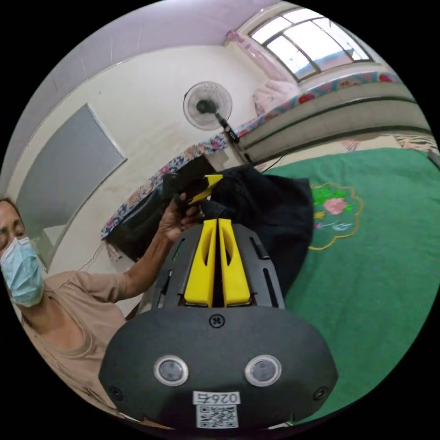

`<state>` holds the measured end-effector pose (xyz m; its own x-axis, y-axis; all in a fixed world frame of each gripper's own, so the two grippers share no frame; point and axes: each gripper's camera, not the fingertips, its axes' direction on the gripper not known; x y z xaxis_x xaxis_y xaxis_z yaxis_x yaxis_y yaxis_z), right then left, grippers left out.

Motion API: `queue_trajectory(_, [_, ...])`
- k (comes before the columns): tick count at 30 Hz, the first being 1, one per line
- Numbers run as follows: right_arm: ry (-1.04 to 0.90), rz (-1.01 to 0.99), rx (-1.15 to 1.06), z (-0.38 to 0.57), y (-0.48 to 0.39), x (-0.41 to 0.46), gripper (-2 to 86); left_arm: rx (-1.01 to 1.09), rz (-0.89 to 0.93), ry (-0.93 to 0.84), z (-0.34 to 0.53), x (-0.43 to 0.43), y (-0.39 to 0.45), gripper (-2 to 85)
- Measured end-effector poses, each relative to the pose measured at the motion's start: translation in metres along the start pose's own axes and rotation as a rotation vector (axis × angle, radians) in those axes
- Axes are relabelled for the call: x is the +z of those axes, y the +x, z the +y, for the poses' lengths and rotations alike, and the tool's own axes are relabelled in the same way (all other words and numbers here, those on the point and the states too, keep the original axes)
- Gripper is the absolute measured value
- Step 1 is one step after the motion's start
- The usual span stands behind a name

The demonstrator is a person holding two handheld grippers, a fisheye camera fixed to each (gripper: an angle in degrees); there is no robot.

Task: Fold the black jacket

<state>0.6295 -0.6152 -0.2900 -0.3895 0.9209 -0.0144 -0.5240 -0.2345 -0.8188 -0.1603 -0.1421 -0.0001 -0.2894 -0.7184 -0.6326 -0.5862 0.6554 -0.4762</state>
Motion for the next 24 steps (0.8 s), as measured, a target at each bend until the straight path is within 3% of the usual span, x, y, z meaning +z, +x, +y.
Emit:
queue_trajectory(5, [0.28,0.37,0.263,0.012,0.05,-0.069,-1.0,0.09,0.198,-0.388,-0.046,0.139,0.042,-0.4])
queue_trajectory(8, [0.399,0.354,0.335,0.024,0.067,-0.09,-0.9,0.152,0.264,-0.363,-0.036,0.139,0.065,-0.7])
queue_trajectory(11, [0.366,0.335,0.239,0.018,0.06,-0.076,-0.6,0.157,0.19,-0.325,-0.009,0.103,0.067,-0.5])
queue_trajectory(15, [0.023,0.218,-0.02,-0.005,0.038,-0.006,2.9,0.031,-0.133,-0.269,0.045,0.033,0.031,0.9])
queue_trajectory(18, [-0.243,0.182,-0.118,-0.006,0.026,0.06,7.3,-0.124,-0.247,-0.259,0.083,-0.007,-0.003,5.6])
queue_trajectory(22, [-0.437,0.221,-0.173,0.006,0.017,0.135,14.3,-0.229,-0.213,-0.166,0.126,-0.03,-0.02,8.6])
queue_trajectory(24, [-0.548,0.232,-0.172,0.013,0.019,0.167,15.6,-0.23,-0.099,-0.205,0.132,-0.015,-0.015,11.8])
